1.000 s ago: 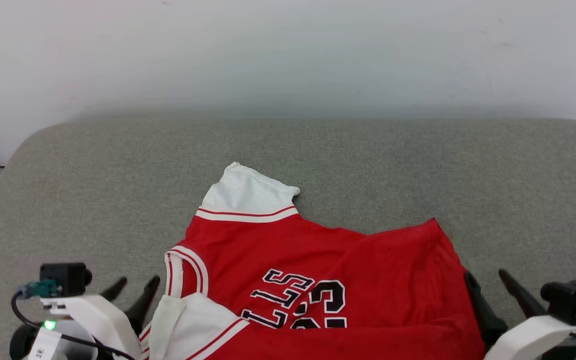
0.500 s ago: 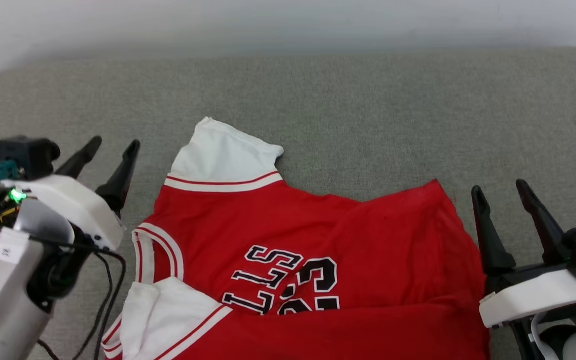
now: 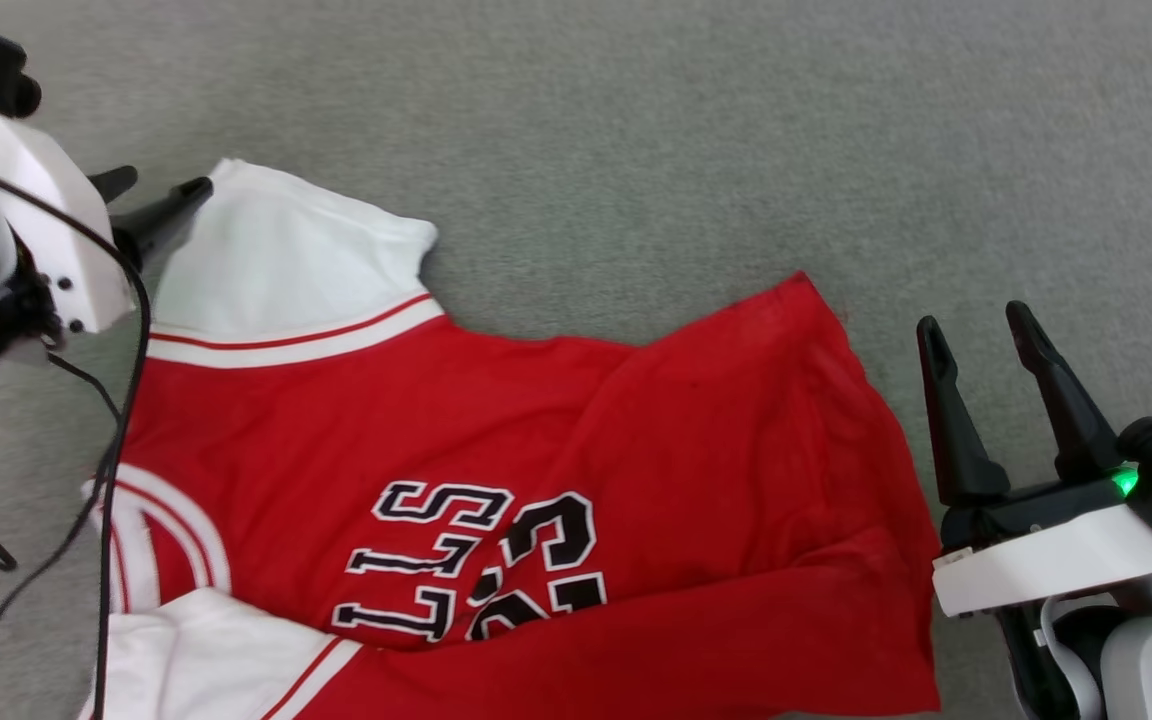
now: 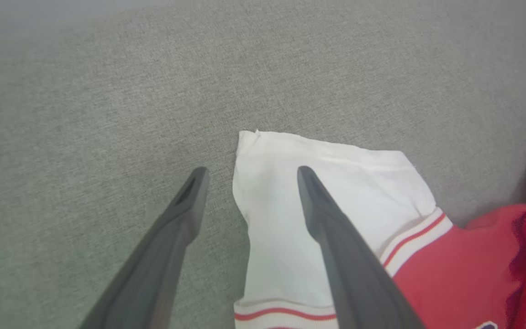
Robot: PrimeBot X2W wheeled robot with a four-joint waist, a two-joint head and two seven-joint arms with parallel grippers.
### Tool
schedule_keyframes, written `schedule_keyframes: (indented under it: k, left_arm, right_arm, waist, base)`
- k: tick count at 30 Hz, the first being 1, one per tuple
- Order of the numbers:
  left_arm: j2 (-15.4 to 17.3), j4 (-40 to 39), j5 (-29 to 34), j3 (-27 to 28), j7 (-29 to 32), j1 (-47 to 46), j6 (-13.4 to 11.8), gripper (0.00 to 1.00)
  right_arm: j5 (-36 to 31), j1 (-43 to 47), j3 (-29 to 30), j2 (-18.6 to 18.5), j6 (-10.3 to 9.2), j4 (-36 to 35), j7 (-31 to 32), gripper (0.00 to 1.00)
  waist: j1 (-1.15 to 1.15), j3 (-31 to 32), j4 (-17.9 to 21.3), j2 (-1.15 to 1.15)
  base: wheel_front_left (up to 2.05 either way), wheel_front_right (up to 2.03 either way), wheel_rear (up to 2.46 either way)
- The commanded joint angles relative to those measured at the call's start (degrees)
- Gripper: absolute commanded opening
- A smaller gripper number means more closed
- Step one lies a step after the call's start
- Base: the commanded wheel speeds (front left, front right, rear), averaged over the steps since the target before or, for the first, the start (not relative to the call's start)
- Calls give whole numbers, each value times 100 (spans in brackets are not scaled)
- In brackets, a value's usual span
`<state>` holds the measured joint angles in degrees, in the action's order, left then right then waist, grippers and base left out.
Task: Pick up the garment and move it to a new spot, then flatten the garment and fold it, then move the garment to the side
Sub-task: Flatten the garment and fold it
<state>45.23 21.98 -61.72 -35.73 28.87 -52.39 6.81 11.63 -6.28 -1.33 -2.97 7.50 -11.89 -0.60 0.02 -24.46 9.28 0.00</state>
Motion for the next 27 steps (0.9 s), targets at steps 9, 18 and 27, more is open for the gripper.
schedule_keyframes:
  k: [9, 18, 27]
  left_arm:
    - [200, 557, -284, -232, 1078, -586, 59, 100]
    - [42, 848, -335, -716, 1852, -383, 63, 0]
    - [-156, 901, -5, -669, 1215, -809, 67, 0]
  right_arm:
    - [215, -145, -202, 14, -2, 235, -320, 100]
    - [362, -251, -141, 15, -2, 441, -298, 100]
    - [886, -1015, -319, -91, -2, 911, 1494, 100]
  waist:
    - [-2, -607, 612, 0]
    - [-2, -715, 674, 0]
    - [-2, -390, 455, 0]
  base:
    - [0, 0, 0]
    - [0, 0, 0]
    - [0, 0, 0]
